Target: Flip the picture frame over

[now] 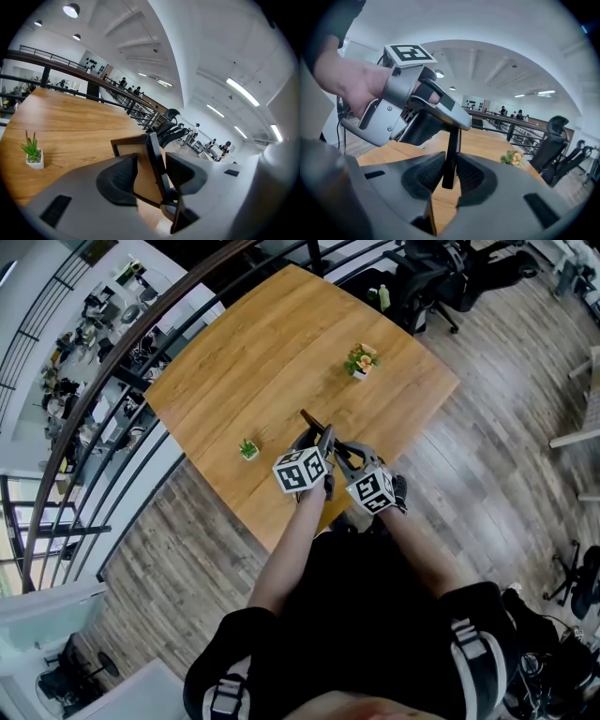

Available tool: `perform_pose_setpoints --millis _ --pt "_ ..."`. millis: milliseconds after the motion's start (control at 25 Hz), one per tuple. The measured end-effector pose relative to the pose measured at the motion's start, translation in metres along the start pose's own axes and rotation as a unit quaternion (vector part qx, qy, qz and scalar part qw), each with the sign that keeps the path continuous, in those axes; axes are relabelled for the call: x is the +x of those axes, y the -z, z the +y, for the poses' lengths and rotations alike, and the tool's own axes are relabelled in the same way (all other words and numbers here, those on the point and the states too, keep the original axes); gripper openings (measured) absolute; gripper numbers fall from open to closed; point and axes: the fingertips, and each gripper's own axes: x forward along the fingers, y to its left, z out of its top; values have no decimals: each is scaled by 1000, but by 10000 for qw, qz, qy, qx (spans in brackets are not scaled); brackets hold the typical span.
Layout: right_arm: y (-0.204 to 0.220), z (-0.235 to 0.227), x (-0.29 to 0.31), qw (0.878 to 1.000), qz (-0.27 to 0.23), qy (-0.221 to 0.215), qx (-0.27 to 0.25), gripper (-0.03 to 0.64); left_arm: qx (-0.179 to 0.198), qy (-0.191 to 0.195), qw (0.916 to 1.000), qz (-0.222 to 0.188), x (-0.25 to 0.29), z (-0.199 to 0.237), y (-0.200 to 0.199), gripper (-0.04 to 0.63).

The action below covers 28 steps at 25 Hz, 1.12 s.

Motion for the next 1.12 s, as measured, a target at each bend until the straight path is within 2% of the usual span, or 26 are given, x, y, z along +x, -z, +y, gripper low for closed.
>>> perform_pose_setpoints --millis 280,560,720,800,880,1120 --pt "4 6 -1 9999 21 -98 121 87 -436 214 9988 -75 0 6 7 178" --pt "10 9 3 9998 138 -171 -39 95 -592 425 9973 -111 0 9 12 117" --pt "12 14 4 9994 70 -332 39 101 -693 600 9957 -128 -2 10 15 109" --pt "11 17 4 9987 11 -492 104 114 -634 593 9961 -154 -3 13 15 100" --pt "9 20 4 9974 -55 -693 215 169 -485 505 9975 -135 -3 18 15 97" --pt "10 4 1 9959 -99 -738 518 172 -496 395 9979 -167 -9 32 14 97"
